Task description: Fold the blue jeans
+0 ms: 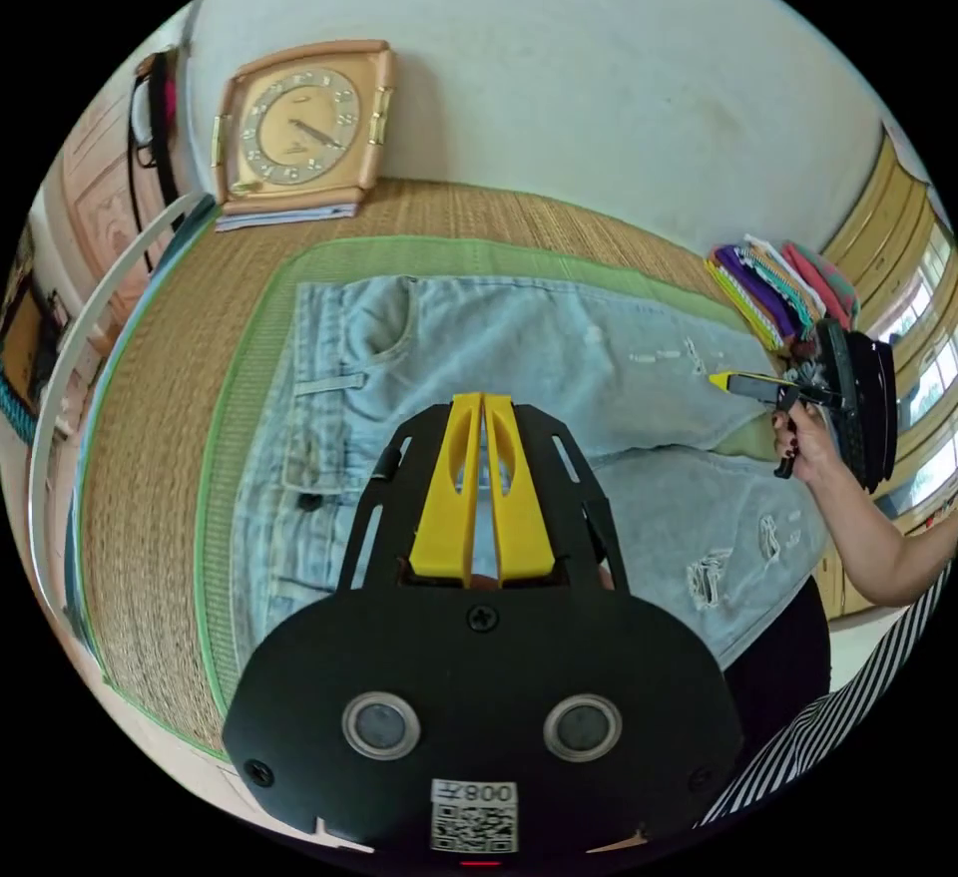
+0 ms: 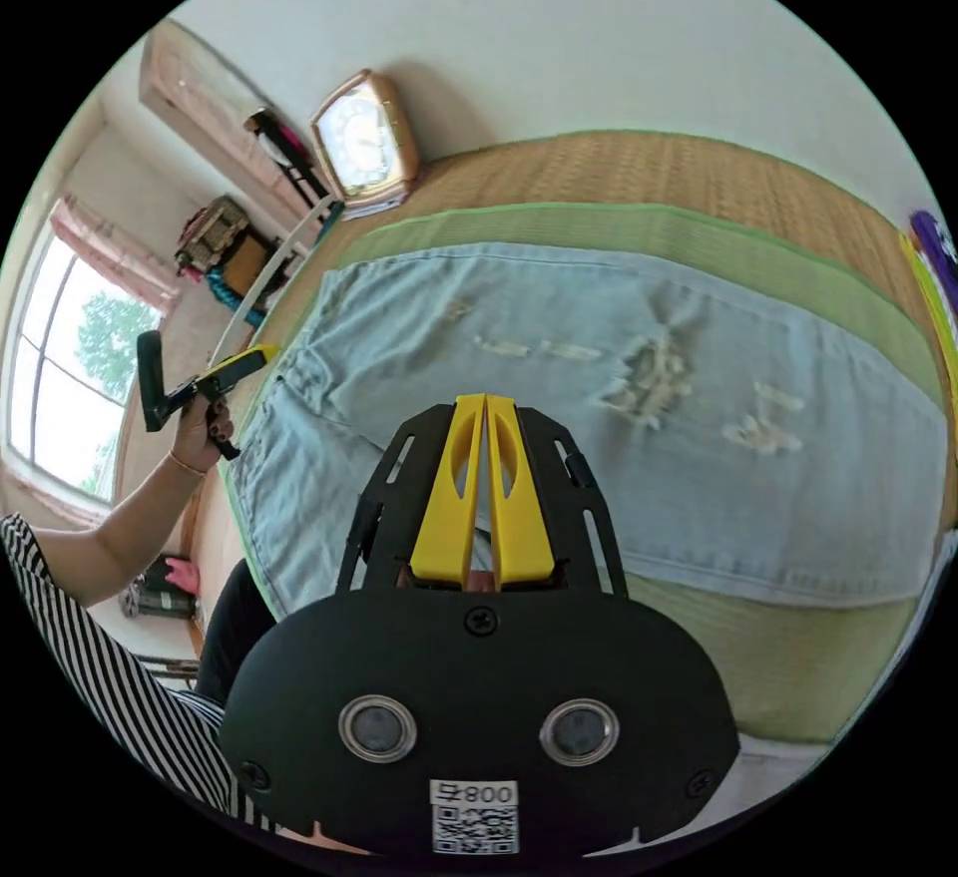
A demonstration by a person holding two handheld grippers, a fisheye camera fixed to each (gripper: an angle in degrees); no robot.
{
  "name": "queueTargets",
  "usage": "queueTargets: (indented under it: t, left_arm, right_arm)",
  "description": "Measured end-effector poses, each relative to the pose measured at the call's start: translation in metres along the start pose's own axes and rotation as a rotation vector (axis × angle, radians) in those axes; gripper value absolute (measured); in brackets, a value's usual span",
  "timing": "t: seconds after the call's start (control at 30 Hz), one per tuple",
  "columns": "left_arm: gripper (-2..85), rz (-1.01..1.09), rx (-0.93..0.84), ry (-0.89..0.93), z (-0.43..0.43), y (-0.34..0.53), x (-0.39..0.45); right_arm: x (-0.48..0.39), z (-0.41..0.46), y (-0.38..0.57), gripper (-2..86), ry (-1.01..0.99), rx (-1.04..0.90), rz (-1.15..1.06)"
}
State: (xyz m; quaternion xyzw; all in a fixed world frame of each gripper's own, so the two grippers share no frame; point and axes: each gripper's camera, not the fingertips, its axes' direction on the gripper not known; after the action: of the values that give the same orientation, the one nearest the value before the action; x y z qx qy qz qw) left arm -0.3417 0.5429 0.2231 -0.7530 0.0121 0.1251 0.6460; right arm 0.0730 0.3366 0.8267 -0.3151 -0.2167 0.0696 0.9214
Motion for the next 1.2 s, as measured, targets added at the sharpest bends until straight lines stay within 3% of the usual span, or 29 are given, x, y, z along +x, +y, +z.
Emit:
queueTargets:
  t: [0.17,0.27,0.5,0.8,0.93,1.07,1.2]
  left_arm:
    - [0.2,0.009,-0.182,-0.039,0.051,-0.016,0.029]
    - [0.2,0.018,-0.113,-0.027,0.058,-0.022,0.042]
    - [0.3,0.055,-0.149,-0.054,0.080,-0.053,0.079]
    - [0.1,0.026,-0.190,-0.102,0.104,-0.095,0.134]
    - [0.1,0.110,-0.069,-0.085,0.099,-0.121,0.182]
    - [0.1,0.213,-0.056,-0.009,0.118,-0.147,0.229]
    - [0.1,0.268,-0.159,0.000,0.164,-0.164,0.270]
  right_arm:
    - [0.036,-0.015,0.030,0.1,0.084,-0.080,0.079]
    - [0.043,-0.027,0.045,0.1,0.068,-0.047,0.083]
    - [0.044,-0.060,0.068,0.2,0.119,-0.047,0.059]
    - [0.065,-0.106,0.099,0.1,0.025,-0.047,0.086]
    - [0.084,-0.155,0.122,0.1,-0.017,0.081,0.128]
    - [0.113,-0.197,0.145,0.2,0.057,0.170,0.190]
    - [0.149,-0.225,0.168,0.6,0.155,0.153,0.263]
